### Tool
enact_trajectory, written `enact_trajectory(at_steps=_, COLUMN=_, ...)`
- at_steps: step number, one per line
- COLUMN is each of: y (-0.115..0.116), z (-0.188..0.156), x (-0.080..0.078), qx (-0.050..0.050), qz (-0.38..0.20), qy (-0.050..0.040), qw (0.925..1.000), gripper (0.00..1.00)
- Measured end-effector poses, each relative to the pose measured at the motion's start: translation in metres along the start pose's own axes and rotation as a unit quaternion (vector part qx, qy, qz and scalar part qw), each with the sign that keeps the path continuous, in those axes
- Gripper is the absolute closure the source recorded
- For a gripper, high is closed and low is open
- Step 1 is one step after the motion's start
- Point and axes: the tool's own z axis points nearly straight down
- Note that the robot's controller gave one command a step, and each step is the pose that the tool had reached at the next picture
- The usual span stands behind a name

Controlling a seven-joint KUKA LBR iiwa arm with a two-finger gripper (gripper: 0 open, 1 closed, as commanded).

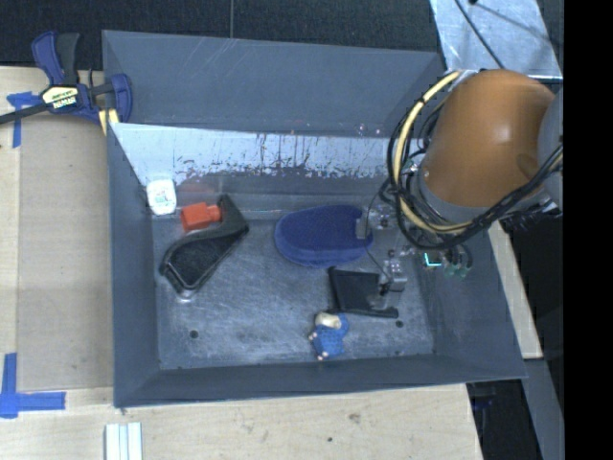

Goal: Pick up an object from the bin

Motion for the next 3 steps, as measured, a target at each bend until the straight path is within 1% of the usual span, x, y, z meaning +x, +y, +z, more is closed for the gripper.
enact_trajectory(at_steps=1, y=-0.028, z=0.111, x=-0.017, qx=0.000, qz=-0.034, qy=-0.0001, qw=0.9994, gripper=0.00)
enact_trajectory(at_steps=2, y=-0.044, z=0.159, x=-0.008, qx=0.000, qz=-0.004, qy=-0.0008, qw=1.0000, gripper=0.00)
enact_trajectory(at_steps=3, y=-0.043, z=0.156, x=-0.010, qx=0.000, qz=-0.005, qy=-0.0036, qw=1.0000, gripper=1.00)
